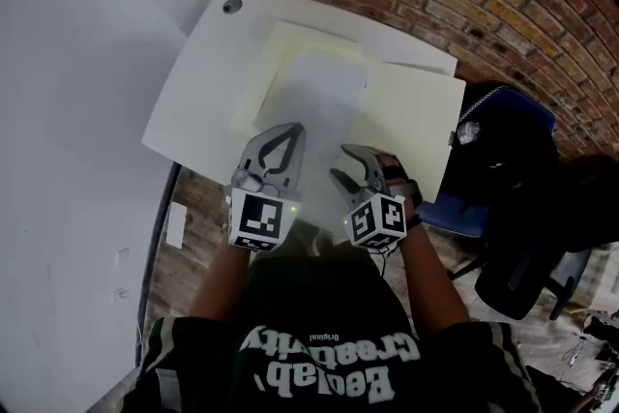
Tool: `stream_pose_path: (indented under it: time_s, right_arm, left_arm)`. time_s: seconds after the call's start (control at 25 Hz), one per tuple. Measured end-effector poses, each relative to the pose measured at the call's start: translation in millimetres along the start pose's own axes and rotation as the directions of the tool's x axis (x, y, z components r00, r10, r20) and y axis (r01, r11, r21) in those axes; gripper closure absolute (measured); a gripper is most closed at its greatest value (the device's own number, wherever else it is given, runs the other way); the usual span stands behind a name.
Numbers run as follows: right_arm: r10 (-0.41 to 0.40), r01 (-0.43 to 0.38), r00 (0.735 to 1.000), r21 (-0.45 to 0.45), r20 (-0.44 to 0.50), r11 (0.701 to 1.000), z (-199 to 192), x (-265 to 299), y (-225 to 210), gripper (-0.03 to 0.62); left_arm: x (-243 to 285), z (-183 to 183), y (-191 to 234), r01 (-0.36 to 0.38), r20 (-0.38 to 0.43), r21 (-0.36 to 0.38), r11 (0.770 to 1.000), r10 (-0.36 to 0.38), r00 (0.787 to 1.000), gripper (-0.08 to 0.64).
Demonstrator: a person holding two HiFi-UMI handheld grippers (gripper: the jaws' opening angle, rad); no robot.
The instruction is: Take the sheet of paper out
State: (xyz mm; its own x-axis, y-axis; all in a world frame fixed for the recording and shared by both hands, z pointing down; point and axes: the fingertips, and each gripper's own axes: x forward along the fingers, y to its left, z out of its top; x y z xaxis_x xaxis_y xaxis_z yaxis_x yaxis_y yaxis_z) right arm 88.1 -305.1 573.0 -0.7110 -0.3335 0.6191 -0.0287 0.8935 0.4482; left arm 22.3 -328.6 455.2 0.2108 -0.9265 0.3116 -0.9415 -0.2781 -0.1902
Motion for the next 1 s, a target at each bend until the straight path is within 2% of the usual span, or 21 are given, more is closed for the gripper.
stream_pose_path:
  time_s: [0.52,0.84,1.0]
  right_arm:
    - [-0.084,0.066,0.989,-0.146,-0.120,0.987,-33.6,48.8,21.0,0.382]
    - [-0.104,0.075,0.980,-0.171,-0.168,0.982,-47.4,74.4,24.1,0.376]
    - [-0.172,0.138,0.971,-0.199,-0.164,0.970,-47.0,80.8,13.7,0.374]
  left_arm:
    - [-6.0,-22.2,17.0,-0.028,-0.029,-0.037,0.999,0.026,0.999,0.558]
    - [-9.1,-33.3,34.5,-0.045,-0.044,-0.062,0.997,0.042,0.998,0.558]
    - [-7.9,-39.1,42.5,-0.048,-0.053,-0.072,0.996,0.045,0.998,0.558]
